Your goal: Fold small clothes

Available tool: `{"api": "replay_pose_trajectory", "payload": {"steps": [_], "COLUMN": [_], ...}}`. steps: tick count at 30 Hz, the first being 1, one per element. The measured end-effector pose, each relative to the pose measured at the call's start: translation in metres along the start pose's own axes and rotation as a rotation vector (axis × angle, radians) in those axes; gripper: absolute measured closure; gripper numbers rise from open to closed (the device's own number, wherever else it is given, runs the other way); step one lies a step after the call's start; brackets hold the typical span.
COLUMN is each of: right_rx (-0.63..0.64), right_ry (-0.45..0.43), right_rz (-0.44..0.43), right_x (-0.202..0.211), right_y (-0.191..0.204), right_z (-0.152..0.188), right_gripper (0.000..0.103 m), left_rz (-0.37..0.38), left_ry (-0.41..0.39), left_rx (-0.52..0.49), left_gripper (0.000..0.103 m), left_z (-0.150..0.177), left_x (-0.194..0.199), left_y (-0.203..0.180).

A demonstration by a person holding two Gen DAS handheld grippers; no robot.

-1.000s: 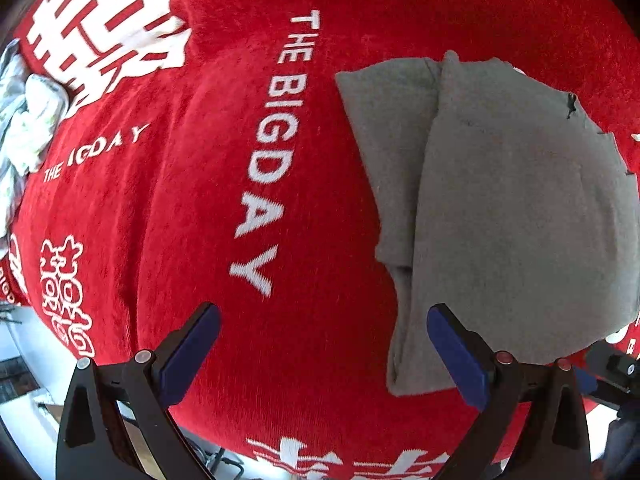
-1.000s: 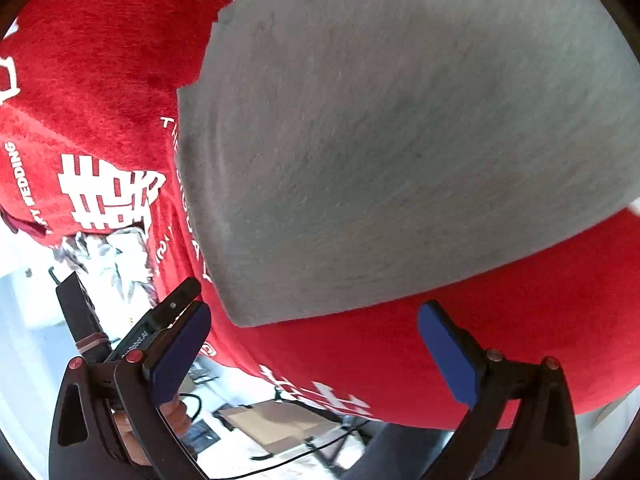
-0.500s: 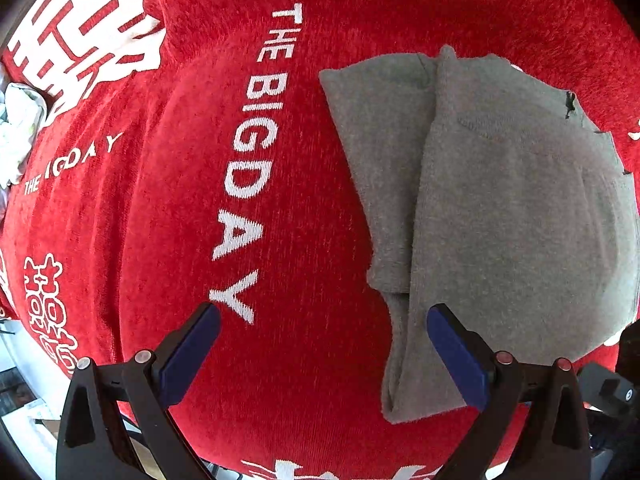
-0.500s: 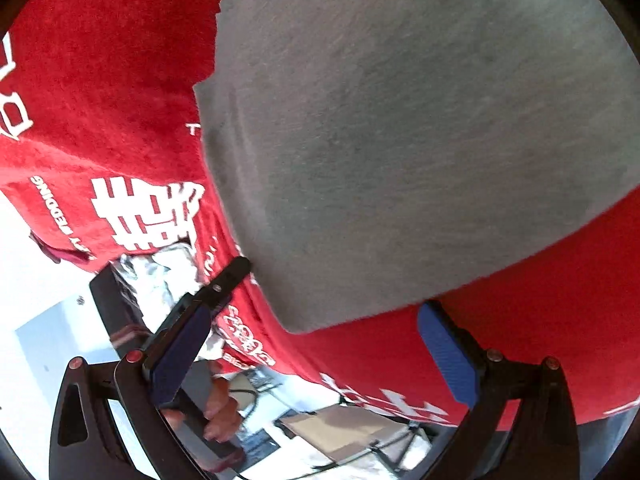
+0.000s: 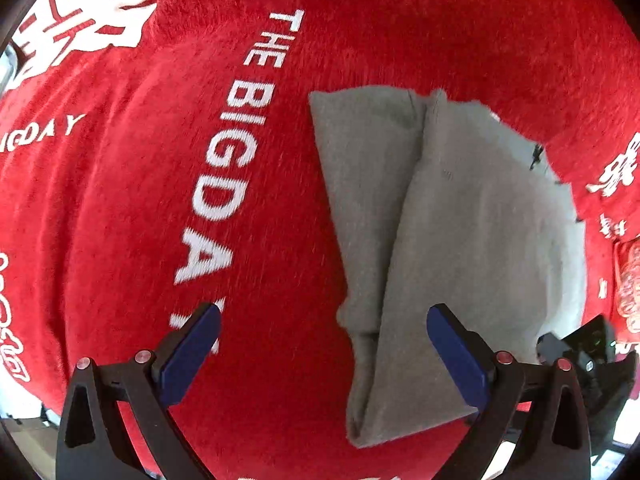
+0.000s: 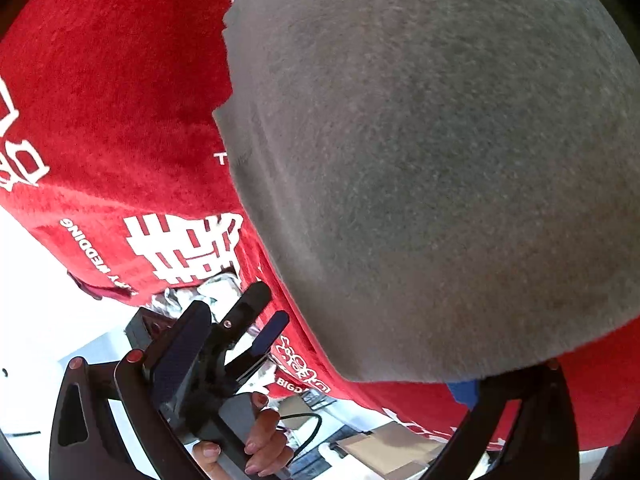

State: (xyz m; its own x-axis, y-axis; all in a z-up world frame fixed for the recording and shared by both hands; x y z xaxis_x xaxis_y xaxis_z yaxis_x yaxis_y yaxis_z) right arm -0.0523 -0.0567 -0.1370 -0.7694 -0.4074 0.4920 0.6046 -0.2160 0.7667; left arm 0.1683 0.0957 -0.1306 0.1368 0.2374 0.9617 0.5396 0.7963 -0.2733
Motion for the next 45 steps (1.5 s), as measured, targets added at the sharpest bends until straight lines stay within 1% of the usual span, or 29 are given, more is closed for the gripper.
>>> {"api": "replay_pose_trajectory", "payload": {"steps": [2,3,4,5,6,7,8,11,15,20,23,26,28,30,31,32,33,34,35,36,37,38,39,40,42,44,45], "right_rx": [-0.009,-0.014,-0.024,-0.028,-0.035,-0.041,-0.042,0.0,0.103,0.184,0.207,0.206,0.216,0.243,0.267,0.282,0.305,0.32,0.332,0.345,0.36,0.373,0.389,0.415,0.474,0.524,0.538], "right_ry": [-0.003,-0.004,-0.004,-0.001,0.005,0.011,0.011,0.015,0.019,0.037,0.05,0.056,0.058,0.067,0.08,0.093,0.117,0.135,0.158,0.184,0.219,0.241,0.253,0.246,0.208,0.126,0.095], "right_rz": [0.002,0.004,0.014,0.028,0.051,0.053,0.048,0.03,-0.01,-0.002,0.0,-0.022,-0.04,-0.038,-0.015,0.009,0.066,0.116,0.178,0.239,0.3,0.348,0.384,0.405,0.408,0.423,0.429], "right_x": [0.001,0.001,0.002,0.003,0.003,0.003,0.003,0.006,0.02,0.027,0.028,0.027,0.03,0.032,0.032,0.031,0.029,0.028,0.028,0.029,0.033,0.039,0.048,0.06,0.083,0.101,0.106], "right_y": [-0.001,-0.001,-0.003,-0.006,-0.01,-0.013,-0.014,-0.004,0.025,0.044,0.049,0.053,0.056,0.058,0.058,0.055,0.049,0.044,0.036,0.028,0.02,0.014,0.012,0.012,0.024,0.04,0.044], "right_z": [0.0,0.0,0.0,-0.001,-0.001,-0.002,-0.003,-0.002,-0.001,-0.002,0.0,0.003,0.003,0.004,0.006,0.008,0.011,0.014,0.017,0.02,0.024,0.027,0.029,0.03,0.024,0.008,0.001], "right_gripper": [0.003,0.013,0.024,0.054,0.081,0.092,0.094,0.094,0.094,0.094,0.094,0.094,0.094,0.094,0.094,0.094,0.094,0.09,0.088,0.084,0.081,0.062,0.038,0.03,0.028,0.03,0.039], "left_rz": [0.05,0.073,0.095,0.108,0.123,0.142,0.155,0.207,0.285,0.309,0.33,0.36,0.41,0.446,0.444,0.42,0.381,0.333,0.32,0.304,0.276,0.261,0.252,0.24,0.228,0.222,0.217], "left_ry": [0.01,0.015,0.021,0.025,0.03,0.037,0.043,0.062,0.104,0.099,0.102,0.112,0.124,0.124,0.113,0.104,0.107,0.127,0.132,0.129,0.121,0.112,0.104,0.099,0.097,0.095,0.087], "left_rx": [0.009,0.014,0.018,0.02,0.024,0.029,0.034,0.044,0.057,0.057,0.048,0.034,0.04,0.036,0.02,-0.005,-0.036,-0.056,-0.059,-0.066,-0.09,-0.107,-0.118,-0.124,-0.119,-0.113,-0.112], "left_gripper": [0.0,0.0,0.0,0.0,0.0,0.0,0.0,0.0,0.0,0.0,0.0,0.0,0.0,0.001,0.009,0.038,0.069,0.072,0.072,0.072,0.072,0.072,0.072,0.071,0.071,0.071,0.071], "left_z": [-0.006,-0.008,-0.011,-0.015,-0.015,-0.018,-0.019,-0.02,-0.023,-0.033,-0.039,-0.043,-0.048,-0.052,-0.055,-0.057,-0.057,-0.056,-0.055,-0.053,-0.051,-0.05,-0.049,-0.048,-0.048,-0.049,-0.049], "left_x": [-0.001,-0.003,-0.005,-0.006,-0.007,-0.009,-0.011,-0.015,-0.023,-0.028,-0.03,-0.033,-0.037,-0.038,-0.038,-0.039,-0.041,-0.048,-0.05,-0.051,-0.051,-0.051,-0.05,-0.049,-0.05,-0.052,-0.052], "left_y": [0.0,0.0,-0.001,-0.001,-0.003,-0.004,-0.005,-0.013,-0.025,-0.043,-0.056,-0.069,-0.083,-0.094,-0.1,-0.105,-0.107,-0.108,-0.107,-0.106,-0.105,-0.106,-0.106,-0.106,-0.105,-0.106,-0.106]}}
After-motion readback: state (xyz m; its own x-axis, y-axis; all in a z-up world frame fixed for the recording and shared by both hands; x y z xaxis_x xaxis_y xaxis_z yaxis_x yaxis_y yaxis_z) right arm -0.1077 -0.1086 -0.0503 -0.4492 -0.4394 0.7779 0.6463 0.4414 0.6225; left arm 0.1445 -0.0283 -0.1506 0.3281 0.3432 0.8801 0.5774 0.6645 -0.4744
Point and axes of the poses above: each gripper's, at about its wrist camera, not at the fingertips, and x roughly against the way its jaws point, y to its left, z to its underside, the point moved 7 cm from there along -x, roughly the way its jaws point
